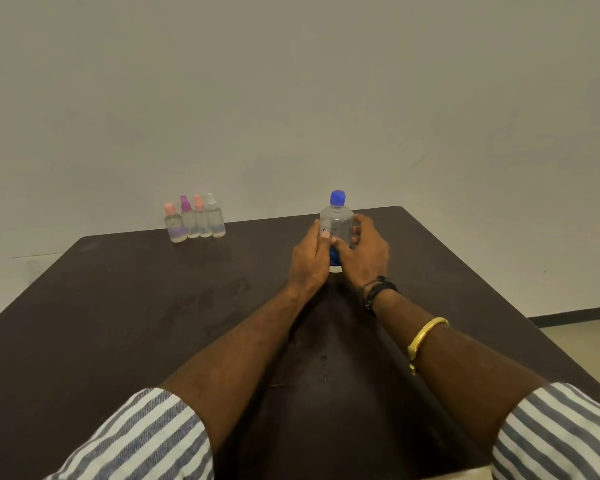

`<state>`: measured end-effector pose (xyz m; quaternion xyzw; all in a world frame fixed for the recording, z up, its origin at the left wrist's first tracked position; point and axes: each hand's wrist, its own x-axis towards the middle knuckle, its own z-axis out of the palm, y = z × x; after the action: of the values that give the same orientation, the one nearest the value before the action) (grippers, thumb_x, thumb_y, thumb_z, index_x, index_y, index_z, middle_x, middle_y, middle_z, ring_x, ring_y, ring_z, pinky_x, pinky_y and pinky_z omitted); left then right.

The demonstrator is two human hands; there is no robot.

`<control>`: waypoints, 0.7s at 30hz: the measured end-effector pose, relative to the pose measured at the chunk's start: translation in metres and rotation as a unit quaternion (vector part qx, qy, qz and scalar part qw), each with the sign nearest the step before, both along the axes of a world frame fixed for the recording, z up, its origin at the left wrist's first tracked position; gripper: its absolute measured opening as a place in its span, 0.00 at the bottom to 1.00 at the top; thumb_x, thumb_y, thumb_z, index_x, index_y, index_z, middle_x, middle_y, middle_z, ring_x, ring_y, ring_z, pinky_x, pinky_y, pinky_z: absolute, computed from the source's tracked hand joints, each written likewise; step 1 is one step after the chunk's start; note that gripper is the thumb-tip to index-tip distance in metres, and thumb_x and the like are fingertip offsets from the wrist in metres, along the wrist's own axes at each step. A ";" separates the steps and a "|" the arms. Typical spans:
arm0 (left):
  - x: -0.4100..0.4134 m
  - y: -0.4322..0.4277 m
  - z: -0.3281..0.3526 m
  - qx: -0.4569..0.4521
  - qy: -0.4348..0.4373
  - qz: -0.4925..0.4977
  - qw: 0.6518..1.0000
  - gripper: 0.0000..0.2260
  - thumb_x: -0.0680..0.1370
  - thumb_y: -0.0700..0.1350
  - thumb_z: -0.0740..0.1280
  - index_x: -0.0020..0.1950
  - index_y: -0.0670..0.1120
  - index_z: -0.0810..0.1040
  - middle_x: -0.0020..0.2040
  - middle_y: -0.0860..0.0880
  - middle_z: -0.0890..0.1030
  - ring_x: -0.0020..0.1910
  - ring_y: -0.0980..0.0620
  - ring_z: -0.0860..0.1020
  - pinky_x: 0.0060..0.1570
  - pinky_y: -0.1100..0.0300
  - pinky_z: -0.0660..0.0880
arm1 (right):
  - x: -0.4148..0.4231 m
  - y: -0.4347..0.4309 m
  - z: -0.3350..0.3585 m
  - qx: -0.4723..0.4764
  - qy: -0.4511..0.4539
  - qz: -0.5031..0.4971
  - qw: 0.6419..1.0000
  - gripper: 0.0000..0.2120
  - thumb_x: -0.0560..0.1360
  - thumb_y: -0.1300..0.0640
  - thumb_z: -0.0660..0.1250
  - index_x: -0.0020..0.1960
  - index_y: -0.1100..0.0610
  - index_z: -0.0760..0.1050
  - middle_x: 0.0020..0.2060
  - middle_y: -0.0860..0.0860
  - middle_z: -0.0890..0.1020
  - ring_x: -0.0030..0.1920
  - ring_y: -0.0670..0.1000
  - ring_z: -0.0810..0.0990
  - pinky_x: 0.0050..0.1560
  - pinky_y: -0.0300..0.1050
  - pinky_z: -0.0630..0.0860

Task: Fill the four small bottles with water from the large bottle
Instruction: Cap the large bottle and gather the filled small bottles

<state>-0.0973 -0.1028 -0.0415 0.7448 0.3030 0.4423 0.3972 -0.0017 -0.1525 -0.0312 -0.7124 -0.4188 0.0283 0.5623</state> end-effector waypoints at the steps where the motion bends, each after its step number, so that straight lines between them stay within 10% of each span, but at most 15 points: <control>1: 0.003 0.002 0.003 -0.003 -0.005 0.003 1.000 0.15 0.87 0.45 0.55 0.72 0.45 0.72 0.59 0.48 0.81 0.54 0.54 0.80 0.53 0.66 0.78 | 0.003 0.002 0.001 0.001 0.000 0.000 1.000 0.26 0.75 0.50 0.75 0.68 0.54 0.71 0.61 0.53 0.81 0.59 0.53 0.80 0.62 0.53 0.79; 21: 0.100 0.107 0.006 -0.041 -0.005 0.015 0.999 0.15 0.87 0.45 0.54 0.72 0.41 0.69 0.66 0.42 0.77 0.59 0.51 0.77 0.51 0.69 0.75 | 0.093 0.094 0.009 0.002 0.041 0.000 0.999 0.24 0.78 0.57 0.72 0.69 0.56 0.67 0.67 0.56 0.78 0.62 0.56 0.81 0.60 0.49 0.79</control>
<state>0.0026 0.0041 -0.0358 0.7210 0.3300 0.4389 0.4226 0.0908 -0.0584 -0.0218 -0.7097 -0.3952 0.0562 0.5805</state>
